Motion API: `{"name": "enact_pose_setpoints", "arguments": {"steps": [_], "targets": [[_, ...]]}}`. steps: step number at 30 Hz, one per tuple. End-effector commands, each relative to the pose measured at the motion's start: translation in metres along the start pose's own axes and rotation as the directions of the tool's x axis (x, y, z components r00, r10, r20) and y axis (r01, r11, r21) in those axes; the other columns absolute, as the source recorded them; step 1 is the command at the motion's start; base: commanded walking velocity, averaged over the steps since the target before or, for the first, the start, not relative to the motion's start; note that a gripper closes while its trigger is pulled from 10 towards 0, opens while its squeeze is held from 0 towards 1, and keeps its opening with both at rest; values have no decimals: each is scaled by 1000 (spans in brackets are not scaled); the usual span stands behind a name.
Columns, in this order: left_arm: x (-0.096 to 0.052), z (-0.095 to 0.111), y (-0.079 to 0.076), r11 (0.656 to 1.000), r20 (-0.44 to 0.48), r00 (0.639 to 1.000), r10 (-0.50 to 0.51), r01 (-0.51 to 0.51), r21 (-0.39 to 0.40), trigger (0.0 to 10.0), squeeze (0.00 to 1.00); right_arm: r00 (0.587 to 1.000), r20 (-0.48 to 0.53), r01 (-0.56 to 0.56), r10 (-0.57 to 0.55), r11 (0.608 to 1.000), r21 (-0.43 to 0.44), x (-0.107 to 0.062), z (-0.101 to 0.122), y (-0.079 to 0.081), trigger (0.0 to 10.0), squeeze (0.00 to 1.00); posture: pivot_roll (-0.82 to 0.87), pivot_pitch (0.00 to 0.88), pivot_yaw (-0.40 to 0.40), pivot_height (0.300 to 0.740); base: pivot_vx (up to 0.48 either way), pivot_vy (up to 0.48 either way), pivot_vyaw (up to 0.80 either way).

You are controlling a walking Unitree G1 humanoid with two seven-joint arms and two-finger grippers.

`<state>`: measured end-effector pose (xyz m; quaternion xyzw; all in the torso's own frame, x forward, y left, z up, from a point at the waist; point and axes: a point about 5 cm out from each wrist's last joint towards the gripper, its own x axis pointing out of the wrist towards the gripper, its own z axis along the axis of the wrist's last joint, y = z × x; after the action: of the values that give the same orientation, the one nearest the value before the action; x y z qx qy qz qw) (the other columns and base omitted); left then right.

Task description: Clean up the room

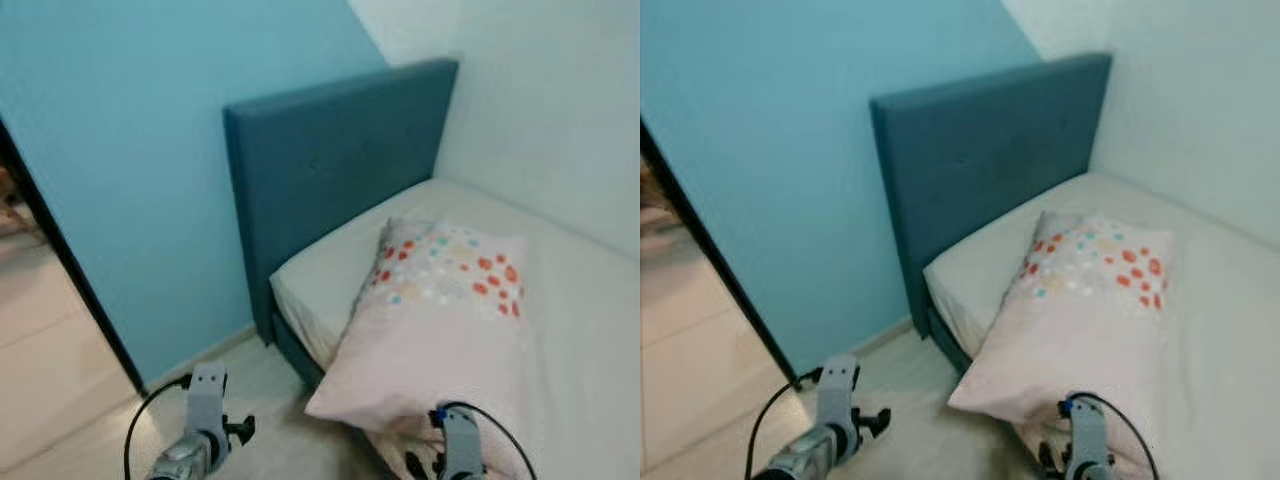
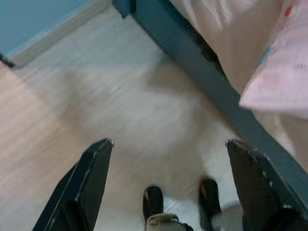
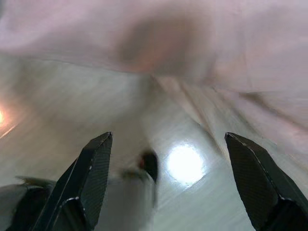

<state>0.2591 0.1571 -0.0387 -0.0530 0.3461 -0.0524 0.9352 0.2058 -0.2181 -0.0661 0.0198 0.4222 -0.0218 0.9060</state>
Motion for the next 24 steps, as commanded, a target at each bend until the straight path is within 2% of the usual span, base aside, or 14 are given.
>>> {"name": "enact_pose_setpoints", "arguments": {"steps": [1,5,14,17,24], "targets": [[0,-2,-2,1000,-6,1000,-5,5,-4,10000,0,1000,-9,21,-21,1000,-2,-1,1,-6,10000,0,32,0,15,740,364,0,0],[0,-1,-3,1000,-3,1000,-5,5,-8,10000,0,1000,-6,24,-23,999,44,-1,1,-8,10000,0,31,0,16,740,359,0,-788],[1,2,-1,1000,7,1000,15,-15,-24,10000,0,999,-5,33,-33,998,53,-1,1,-10,10000,0,30,0,17,740,341,0,-788],[1,4,1,999,15,999,47,-46,-29,10000,0,999,-5,35,-35,998,56,-2,0,-11,10000,0,30,0,17,740,0,0,-788],[2,9,-1,998,37,999,27,-25,-49,10000,0,999,-5,44,-44,997,63,-2,0,-14,10000,0,22,0,21,740,0,0,-791]]}}
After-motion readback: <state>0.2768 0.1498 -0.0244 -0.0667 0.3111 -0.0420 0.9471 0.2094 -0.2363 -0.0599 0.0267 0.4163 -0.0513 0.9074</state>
